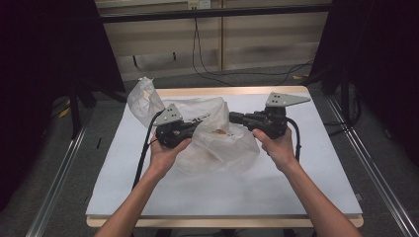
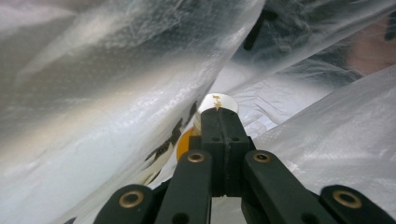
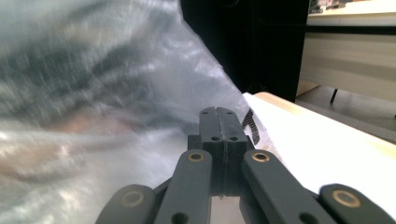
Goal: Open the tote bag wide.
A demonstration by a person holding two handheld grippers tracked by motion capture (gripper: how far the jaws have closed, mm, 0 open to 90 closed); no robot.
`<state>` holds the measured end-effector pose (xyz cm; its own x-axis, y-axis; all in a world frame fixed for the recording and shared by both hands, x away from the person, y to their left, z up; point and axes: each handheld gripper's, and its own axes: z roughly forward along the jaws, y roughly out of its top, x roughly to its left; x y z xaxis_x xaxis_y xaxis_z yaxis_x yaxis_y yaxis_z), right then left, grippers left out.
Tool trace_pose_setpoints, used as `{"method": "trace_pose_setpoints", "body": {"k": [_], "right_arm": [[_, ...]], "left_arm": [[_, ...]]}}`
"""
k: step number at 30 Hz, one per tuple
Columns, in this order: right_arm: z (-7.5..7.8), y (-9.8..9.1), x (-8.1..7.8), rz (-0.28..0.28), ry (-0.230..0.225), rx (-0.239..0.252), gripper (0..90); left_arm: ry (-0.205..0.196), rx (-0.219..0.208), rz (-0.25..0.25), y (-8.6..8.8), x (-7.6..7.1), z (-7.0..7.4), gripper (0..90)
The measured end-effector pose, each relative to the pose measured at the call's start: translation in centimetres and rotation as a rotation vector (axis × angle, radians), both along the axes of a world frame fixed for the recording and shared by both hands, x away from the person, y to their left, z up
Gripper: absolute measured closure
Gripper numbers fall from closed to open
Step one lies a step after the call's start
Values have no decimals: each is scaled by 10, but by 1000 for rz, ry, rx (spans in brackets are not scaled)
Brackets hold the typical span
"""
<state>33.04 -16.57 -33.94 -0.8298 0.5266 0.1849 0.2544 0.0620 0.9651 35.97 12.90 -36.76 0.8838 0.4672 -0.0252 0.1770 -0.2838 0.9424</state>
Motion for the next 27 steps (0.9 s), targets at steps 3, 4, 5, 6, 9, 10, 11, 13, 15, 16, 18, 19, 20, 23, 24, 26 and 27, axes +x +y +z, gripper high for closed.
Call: {"method": "trace_pose_setpoints", "body": {"k": [3,4,5,6,9,10,11,13,15,16,18,19,20,23,24,26,27], "right_arm": [[5,-2,1,3,-10,33,900],[18,-5,3,-6,-32,52,900],[23,-6,4,-5,-36,57,900],[23,-6,4,-5,-36,57,900],[44,-6,7,1,-58,71,900],[52,-5,7,6,-66,75,900],[58,-3,8,16,-79,79,900],[69,2,8,33,-92,84,900],[82,10,7,71,-117,84,900],[82,10,7,71,-117,84,900],[90,19,4,107,-137,87,900],[90,19,4,107,-137,87,900],[89,23,2,122,-137,81,900],[76,31,-4,154,-132,5,900],[66,32,-4,165,-111,-13,900],[38,27,-1,146,-49,-58,900],[38,27,-1,146,-49,-58,900]], "left_arm": [[3,-10,-1,1,2,5,900],[-3,-20,-1,1,3,8,900],[-4,-26,-1,2,3,10,900],[-12,-45,-7,2,3,14,900],[-20,-67,-15,-2,2,22,900],[-31,-72,-18,-5,2,25,900],[-37,-79,-24,-6,2,28,900],[-58,-84,-34,-9,1,39,900],[-77,-113,-47,-13,0,54,900],[-77,-113,-47,-13,0,54,900],[-82,-103,-48,-19,1,60,900],[-77,-88,-52,-22,2,61,900],[-76,-77,-51,-24,3,61,900],[-54,-58,-48,-28,8,51,900],[-41,-57,-44,-28,10,46,900],[-27,-39,-40,-27,14,37,900],[-18,-32,-38,-26,17,33,900]]}}
